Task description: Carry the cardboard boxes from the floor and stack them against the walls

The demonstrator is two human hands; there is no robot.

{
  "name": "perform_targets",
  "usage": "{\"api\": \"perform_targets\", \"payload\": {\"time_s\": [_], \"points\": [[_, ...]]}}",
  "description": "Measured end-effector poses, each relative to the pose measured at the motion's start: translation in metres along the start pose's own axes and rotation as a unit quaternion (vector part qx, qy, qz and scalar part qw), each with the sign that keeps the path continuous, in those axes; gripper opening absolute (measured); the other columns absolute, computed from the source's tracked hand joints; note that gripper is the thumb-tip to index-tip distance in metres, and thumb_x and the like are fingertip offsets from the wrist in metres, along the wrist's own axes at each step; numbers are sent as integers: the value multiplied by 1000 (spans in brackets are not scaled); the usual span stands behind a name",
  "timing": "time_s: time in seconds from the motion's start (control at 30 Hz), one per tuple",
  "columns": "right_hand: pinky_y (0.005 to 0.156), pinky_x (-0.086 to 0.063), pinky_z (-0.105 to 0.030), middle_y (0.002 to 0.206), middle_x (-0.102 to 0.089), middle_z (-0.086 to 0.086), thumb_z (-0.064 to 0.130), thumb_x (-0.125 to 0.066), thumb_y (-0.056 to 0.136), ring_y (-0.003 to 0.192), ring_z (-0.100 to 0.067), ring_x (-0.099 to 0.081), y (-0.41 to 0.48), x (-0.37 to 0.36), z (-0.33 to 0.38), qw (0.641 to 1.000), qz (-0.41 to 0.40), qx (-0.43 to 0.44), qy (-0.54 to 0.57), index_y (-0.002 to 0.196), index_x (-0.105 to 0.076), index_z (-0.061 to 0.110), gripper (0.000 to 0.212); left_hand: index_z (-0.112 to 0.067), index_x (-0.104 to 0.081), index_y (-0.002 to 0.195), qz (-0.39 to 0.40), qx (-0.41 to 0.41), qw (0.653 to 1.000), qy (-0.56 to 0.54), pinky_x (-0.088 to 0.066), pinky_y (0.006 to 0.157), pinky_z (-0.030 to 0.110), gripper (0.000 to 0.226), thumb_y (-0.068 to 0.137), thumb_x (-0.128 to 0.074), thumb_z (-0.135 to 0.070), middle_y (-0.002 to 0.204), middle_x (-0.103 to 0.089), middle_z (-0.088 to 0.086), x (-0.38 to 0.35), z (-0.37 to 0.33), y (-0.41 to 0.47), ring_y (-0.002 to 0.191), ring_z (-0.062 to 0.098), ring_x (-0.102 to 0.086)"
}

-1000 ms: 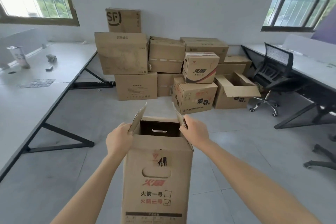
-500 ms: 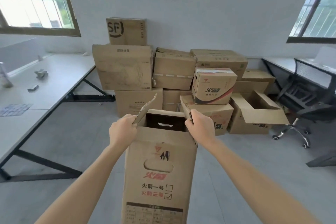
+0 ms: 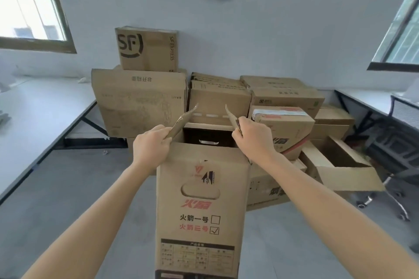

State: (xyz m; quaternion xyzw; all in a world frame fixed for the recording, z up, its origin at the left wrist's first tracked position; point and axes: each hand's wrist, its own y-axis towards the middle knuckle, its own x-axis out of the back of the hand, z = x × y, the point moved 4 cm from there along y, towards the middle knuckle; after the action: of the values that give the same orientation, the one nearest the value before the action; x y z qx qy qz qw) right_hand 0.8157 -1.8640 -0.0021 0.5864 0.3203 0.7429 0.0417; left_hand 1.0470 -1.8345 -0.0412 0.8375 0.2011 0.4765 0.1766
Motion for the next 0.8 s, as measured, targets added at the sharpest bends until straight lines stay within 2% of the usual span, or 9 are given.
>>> {"api": "perform_targets", "payload": {"time_s": [0.1, 0.2, 0.3, 0.4, 0.47, 0.53, 0.6, 0.7, 0.8], "points": [[44, -16, -23, 53, -25, 8, 8, -45, 90, 45, -10, -25, 56, -10, -17, 999, -43, -25, -16, 73, -37, 9, 19, -10, -70, 97, -20, -54, 998, -17, -31, 57, 31, 34, 86, -39, -19, 77, -55, 0, -10, 5, 69, 69, 26, -52], [43, -10, -15, 50, -13, 16, 1, -55, 79, 38, -8, -18, 101, -6, -37, 989, -147, -9, -12, 63, -32, 14, 31, -10, -71, 105, -59, -136, 989, -27, -37, 57, 30, 43, 80, -38, -21, 84, -64, 6, -18, -4, 131, 70, 30, -59], [46, -7, -10, 54, -7, 21, 11, -46, 79, 36, -4, -12, 143, -1, -61, 971, -237, 18, -23, 64, -30, 18, 23, -5, -73, 92, -118, -245, 962, -17, -32, 47, 22, 30, 78, -48, -15, 67, -61, 7, -31, -23, 190, 54, 28, -58], [51, -6, -7, 50, -9, 13, 11, -43, 75, 37, -14, -19, 189, 8, -91, 943, -324, 49, -54, 66, -29, 18, 18, -5, -71, 81, -147, -309, 940, -10, -41, 43, 27, 30, 77, -44, -17, 63, -60, 7, -46, -46, 251, 48, 28, -57], [53, -6, -7, 51, -6, 13, 9, -43, 74, 39, -15, -19, 223, 8, -116, 925, -370, 61, -67, 65, -28, 18, 20, -5, -69, 76, -159, -335, 929, -22, -40, 44, 28, 21, 77, -50, -12, 60, -55, 6, -60, -61, 294, 46, 29, -55], [53, -5, -8, 51, -7, 12, 8, -43, 74, 39, -16, -19, 259, 4, -142, 916, -387, 64, -79, 63, -27, 17, 21, -5, -68, 75, -162, -346, 924, -19, -35, 48, 26, 13, 75, -55, -5, 60, -50, 3, -78, -74, 337, 49, 28, -54], [53, -4, -8, 50, -17, 5, 6, -44, 73, 40, -16, -19, 295, -1, -164, 913, -390, 63, -97, 60, -29, 16, 22, -6, -71, 79, -169, -370, 913, -13, -34, 52, 25, 17, 76, -54, -5, 62, -55, 6, -95, -87, 381, 52, 28, -56], [52, -5, -8, 45, -25, -1, 2, -47, 73, 39, -15, -22, 352, -16, -199, 901, -405, 71, -137, 53, -40, 7, 21, -12, -68, 91, -208, -445, 871, 23, -42, 44, 24, 23, 79, -49, -8, 67, -64, 5, -124, -97, 442, 52, 26, -58], [48, -4, -10, 40, -36, -5, -1, -50, 73, 38, -14, -22, 404, -31, -223, 891, -415, 88, -159, 52, -45, 4, 22, -19, -55, 98, -265, -497, 825, 48, -41, 36, 26, 32, 75, -55, 3, 73, -68, 1, -152, -97, 499, 58, 24, -54]]}}
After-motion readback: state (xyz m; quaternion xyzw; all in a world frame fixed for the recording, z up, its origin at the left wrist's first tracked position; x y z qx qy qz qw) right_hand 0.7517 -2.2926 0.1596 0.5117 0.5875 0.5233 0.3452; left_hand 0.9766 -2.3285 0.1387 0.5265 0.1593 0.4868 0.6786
